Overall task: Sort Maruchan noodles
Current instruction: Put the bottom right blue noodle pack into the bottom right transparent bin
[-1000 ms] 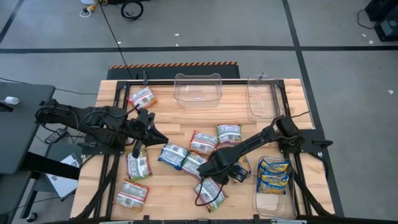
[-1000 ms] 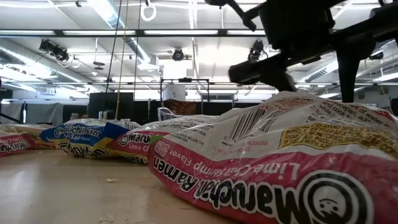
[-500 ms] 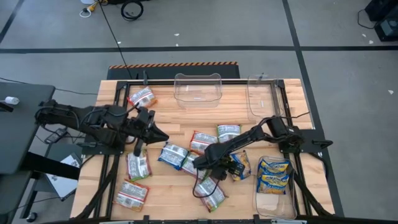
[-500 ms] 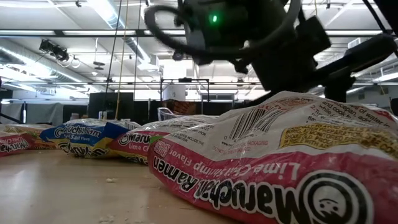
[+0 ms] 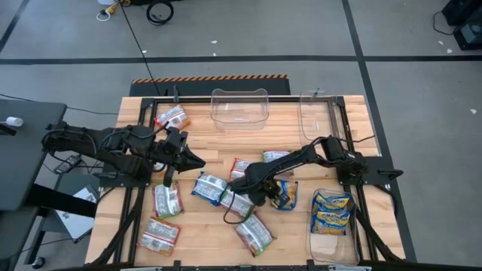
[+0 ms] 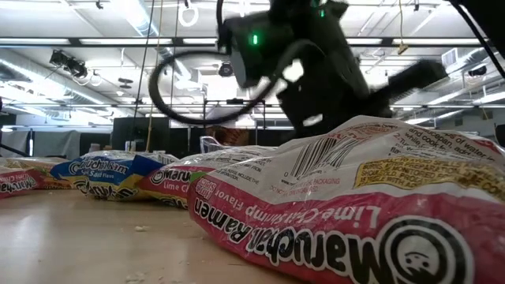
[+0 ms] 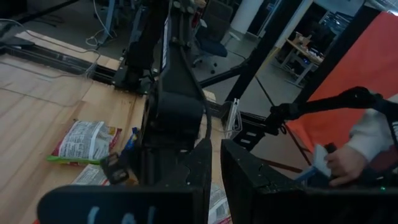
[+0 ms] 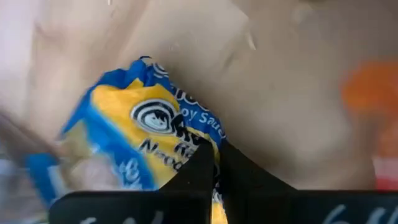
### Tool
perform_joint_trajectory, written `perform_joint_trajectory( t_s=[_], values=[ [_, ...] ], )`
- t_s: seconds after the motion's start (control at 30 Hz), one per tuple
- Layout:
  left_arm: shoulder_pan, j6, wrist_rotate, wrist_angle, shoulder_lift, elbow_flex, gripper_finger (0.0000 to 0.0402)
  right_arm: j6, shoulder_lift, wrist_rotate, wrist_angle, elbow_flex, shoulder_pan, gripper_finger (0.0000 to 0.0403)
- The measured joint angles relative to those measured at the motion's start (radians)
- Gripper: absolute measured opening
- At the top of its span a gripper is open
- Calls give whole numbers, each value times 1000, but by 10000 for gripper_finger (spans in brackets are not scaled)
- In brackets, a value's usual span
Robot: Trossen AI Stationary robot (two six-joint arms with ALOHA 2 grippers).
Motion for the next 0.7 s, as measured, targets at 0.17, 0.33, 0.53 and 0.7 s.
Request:
perform_joint_trajectory(
  t_s=[0.17, 0.33, 0.53, 0.7],
  values=[
    [0, 23, 0, 0, 0, 0, 41, 363, -149, -10, -52, 39, 18, 14],
    [0, 30, -38, 0, 0, 0, 41, 901, -350, -29, -63, 40, 105, 14],
    [0, 31, -78, 0, 0, 0, 41, 1468, -527, -28, -65, 18, 313, 14],
    [0, 21, -105, 1, 0, 0, 41, 1902, -619, -11, -69, -65, 537, 14]
  ],
)
